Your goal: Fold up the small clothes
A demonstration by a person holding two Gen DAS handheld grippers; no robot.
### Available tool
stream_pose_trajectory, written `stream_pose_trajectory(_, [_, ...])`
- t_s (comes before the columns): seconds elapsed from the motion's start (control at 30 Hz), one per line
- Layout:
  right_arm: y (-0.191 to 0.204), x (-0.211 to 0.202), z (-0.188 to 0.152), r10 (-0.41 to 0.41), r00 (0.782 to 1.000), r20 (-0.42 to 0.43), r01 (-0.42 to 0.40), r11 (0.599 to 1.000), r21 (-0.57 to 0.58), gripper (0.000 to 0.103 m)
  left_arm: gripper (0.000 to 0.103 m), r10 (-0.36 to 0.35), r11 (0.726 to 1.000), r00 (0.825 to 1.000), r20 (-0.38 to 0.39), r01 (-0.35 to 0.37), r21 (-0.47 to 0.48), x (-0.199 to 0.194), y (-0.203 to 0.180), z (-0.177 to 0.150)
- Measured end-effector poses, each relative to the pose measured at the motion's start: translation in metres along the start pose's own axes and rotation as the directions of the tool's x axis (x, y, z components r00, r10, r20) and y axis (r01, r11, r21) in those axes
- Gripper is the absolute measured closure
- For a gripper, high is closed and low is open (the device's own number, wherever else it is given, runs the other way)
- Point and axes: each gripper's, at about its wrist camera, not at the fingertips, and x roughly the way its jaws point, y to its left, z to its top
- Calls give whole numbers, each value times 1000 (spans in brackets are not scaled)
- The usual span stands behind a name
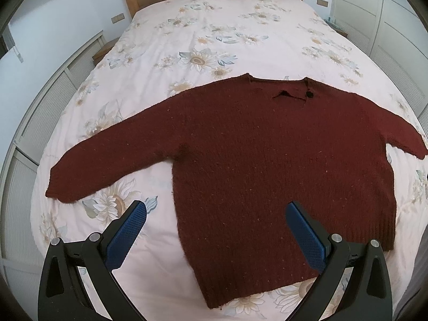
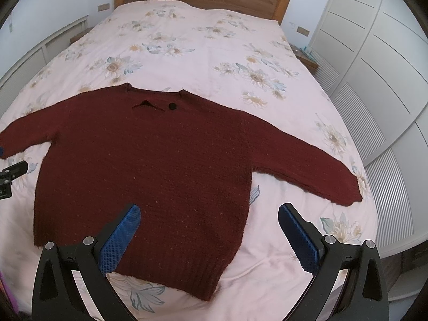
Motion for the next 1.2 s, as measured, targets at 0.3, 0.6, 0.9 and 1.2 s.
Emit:
stream_pose_trajectory(0.3, [2,3,-1,-4,1000,-5,4,1000,-4,0,1,-3,1000,1000,-14,3,6,4,-1,-2])
stream_pose_trajectory(0.6, [1,9,-2,-4,1000,-18,4,1000,-3,0,1,-4,1000,1000,-23,4,8,6,0,-2])
stream_pose_trajectory(0.9, [-30,26,3,-22,1000,-19,23,998,52,0,1,-11,1000,999,-33,11,12,13,0,5])
stream_pose_trajectory(1.2, [-151,79,21,-134,991,-20,135,958,253,1,1,-22,999,1000,-12,23,29,29,-2,26])
